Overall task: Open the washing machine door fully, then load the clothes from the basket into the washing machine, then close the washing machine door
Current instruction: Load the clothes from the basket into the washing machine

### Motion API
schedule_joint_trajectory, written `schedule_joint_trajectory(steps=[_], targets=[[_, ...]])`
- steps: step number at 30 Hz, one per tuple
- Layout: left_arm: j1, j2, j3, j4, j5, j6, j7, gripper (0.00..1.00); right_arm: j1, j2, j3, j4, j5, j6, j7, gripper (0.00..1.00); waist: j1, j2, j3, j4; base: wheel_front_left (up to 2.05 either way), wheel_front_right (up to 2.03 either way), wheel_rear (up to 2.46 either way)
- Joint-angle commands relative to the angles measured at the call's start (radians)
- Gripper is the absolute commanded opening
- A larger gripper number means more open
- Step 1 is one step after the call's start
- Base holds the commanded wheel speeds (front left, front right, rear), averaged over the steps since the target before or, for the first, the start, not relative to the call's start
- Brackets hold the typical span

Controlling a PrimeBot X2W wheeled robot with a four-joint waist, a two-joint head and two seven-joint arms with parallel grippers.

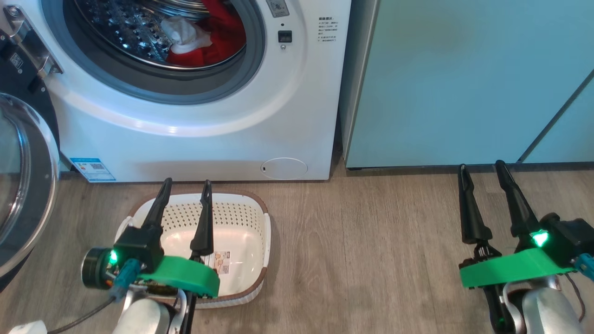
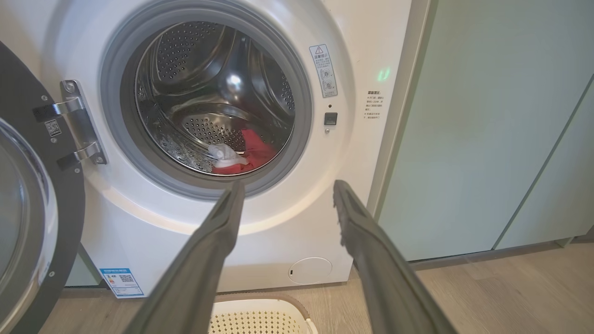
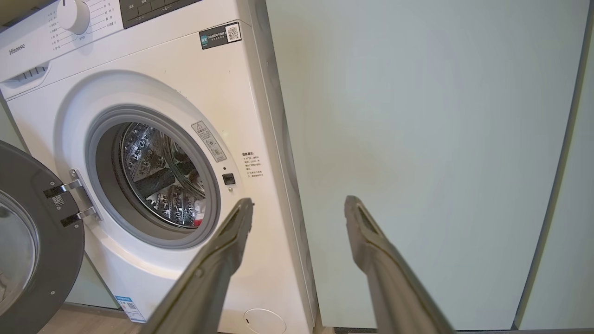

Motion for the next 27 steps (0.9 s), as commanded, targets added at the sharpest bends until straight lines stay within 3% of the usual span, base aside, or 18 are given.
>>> schedule_joint_trajectory(steps=[1, 27], targets=[[-0.026, -0.001, 0.049, -0.026, 0.014, -0.006, -0.009, 1.0, -0.015, -0.003, 0.026, -0.028, 0.003, 0.007, -0.01, 1.0, 0.0001, 0.0, 0.0, -0.001, 0.0, 0.0, 0.0], [-0.011, -0.1, 0.146, 0.004, 0.105, -0.113, -0.01, 1.0, -0.016, -0.003, 0.036, -0.029, -0.011, 0.007, -0.007, 1.0, 0.0001, 0.0, 0.004, 0.007, 0.0, 0.0, 0.0]])
